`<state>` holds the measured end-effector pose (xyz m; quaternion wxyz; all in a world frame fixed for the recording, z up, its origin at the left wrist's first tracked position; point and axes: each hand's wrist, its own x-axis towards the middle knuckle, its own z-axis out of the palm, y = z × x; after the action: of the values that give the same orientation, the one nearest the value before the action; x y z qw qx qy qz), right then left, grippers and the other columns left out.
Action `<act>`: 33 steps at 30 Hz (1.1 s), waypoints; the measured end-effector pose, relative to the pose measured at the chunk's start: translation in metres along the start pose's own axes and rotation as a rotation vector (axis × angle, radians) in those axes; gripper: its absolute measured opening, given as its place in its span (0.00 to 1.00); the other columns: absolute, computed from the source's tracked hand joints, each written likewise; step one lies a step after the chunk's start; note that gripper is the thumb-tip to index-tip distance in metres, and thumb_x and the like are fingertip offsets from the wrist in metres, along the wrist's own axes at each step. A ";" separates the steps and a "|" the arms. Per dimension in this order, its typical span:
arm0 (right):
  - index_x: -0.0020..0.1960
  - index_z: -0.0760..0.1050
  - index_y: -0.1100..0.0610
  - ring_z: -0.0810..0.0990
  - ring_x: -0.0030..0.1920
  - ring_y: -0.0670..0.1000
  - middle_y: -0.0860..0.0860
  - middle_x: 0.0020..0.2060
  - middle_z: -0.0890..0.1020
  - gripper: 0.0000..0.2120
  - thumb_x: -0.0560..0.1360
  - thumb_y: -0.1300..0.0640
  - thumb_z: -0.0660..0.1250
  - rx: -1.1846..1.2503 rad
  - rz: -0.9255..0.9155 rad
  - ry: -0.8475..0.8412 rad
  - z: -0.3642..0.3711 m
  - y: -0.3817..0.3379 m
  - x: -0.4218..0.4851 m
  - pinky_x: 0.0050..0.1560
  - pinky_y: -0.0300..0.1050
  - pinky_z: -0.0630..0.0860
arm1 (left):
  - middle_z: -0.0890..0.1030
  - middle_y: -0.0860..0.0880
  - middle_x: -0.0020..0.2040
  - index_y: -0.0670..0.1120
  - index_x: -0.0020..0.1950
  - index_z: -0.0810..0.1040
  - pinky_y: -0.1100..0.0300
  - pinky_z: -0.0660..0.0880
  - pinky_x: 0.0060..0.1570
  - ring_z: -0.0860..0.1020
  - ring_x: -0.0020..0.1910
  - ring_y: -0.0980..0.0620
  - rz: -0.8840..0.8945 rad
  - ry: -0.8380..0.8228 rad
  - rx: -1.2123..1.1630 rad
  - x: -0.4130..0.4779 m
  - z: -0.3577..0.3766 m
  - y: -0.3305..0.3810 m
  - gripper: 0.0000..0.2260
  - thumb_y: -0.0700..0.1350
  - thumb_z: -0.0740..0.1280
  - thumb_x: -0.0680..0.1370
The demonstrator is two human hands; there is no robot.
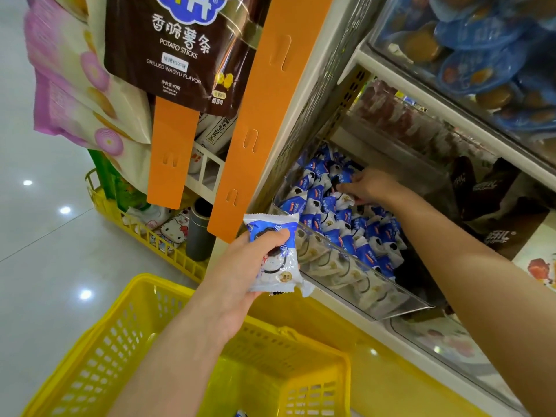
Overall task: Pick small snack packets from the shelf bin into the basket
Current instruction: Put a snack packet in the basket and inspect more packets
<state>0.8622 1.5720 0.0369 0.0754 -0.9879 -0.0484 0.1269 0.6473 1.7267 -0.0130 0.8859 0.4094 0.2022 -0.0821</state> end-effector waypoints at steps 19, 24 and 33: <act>0.43 0.75 0.67 0.78 0.40 0.59 0.60 0.37 0.78 0.22 0.78 0.47 0.59 0.241 -0.030 0.161 0.028 -0.008 -0.005 0.47 0.51 0.75 | 0.78 0.43 0.45 0.41 0.59 0.73 0.58 0.77 0.35 0.77 0.37 0.51 -0.002 0.012 -0.108 -0.007 0.017 0.011 0.11 0.41 0.63 0.77; 0.54 0.74 0.61 0.74 0.37 0.46 0.50 0.38 0.76 0.14 0.81 0.52 0.56 0.372 -0.248 0.387 0.025 -0.016 -0.056 0.42 0.40 0.69 | 0.80 0.44 0.45 0.44 0.51 0.74 0.51 0.75 0.49 0.78 0.41 0.48 0.014 0.037 0.031 -0.012 0.019 0.002 0.04 0.42 0.63 0.78; 0.49 0.78 0.53 0.75 0.36 0.39 0.41 0.36 0.78 0.05 0.77 0.54 0.64 0.625 -0.551 0.337 0.060 -0.019 -0.178 0.37 0.30 0.70 | 0.79 0.48 0.50 0.48 0.60 0.73 0.72 0.72 0.28 0.78 0.33 0.66 0.238 0.073 0.375 -0.029 0.028 -0.021 0.11 0.43 0.62 0.78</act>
<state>0.6742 1.5789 0.0254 0.4079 -0.8748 -0.2560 -0.0522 0.6225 1.6916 0.0008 0.7897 0.5906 0.1658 0.0018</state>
